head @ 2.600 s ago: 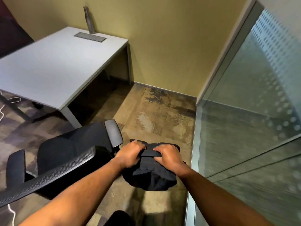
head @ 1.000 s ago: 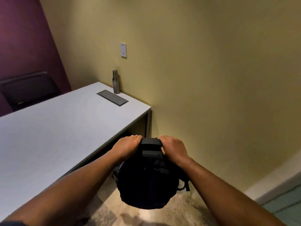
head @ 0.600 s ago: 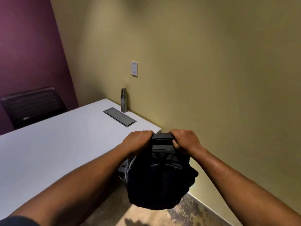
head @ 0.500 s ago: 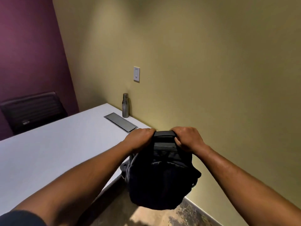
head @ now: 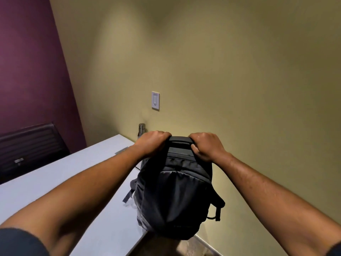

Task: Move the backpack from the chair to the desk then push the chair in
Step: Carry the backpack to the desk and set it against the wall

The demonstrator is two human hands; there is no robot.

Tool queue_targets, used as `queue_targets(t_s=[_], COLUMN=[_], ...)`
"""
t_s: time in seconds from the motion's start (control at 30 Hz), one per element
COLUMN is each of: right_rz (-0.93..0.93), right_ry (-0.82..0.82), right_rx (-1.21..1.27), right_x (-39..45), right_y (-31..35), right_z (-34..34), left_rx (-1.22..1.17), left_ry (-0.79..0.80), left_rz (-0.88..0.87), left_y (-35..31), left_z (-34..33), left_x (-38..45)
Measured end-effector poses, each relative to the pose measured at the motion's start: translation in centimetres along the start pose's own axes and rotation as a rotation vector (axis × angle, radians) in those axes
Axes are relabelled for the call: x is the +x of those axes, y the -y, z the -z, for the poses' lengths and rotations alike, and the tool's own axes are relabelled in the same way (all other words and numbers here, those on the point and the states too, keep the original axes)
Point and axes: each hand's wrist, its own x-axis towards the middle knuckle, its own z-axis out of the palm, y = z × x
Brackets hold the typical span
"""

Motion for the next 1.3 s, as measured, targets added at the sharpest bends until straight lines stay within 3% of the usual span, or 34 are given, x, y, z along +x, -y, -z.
queue_targets(t_s=[0.27, 0.5, 0.77, 1.13, 1.3], right_rz=[0.063, 0.004, -0.087, -0.293, -0.351], right_ry=[-0.023, -0.082, -0.072, -0.029, 0.008], right_rx=[0.083, 0.144, 0.112, 0.132, 0.204], right_x=[10.3, 16.3, 21.4, 25.8, 26.7], right_y=[-2.3, -3.7, -4.2, -4.1, -6.6], right_z=[-3.9, -8.4, -13.6, -20.1, -22.8], left_rx=[-0.036, -0.046, 0.016, -0.143, -0.374], left_ry=[-0.064, -0.074, -0.032, -0.017, -0.078], left_rz=[0.008, 0.038, -0.046, -0.104, 0.001], left_y=[8.4, 13.2, 19.0, 24.8, 25.1], left_z=[-2.2, -5.1, -8.2, -15.0, -18.9], left_x=[6.8, 11.9, 17.4, 22.6, 25.5])
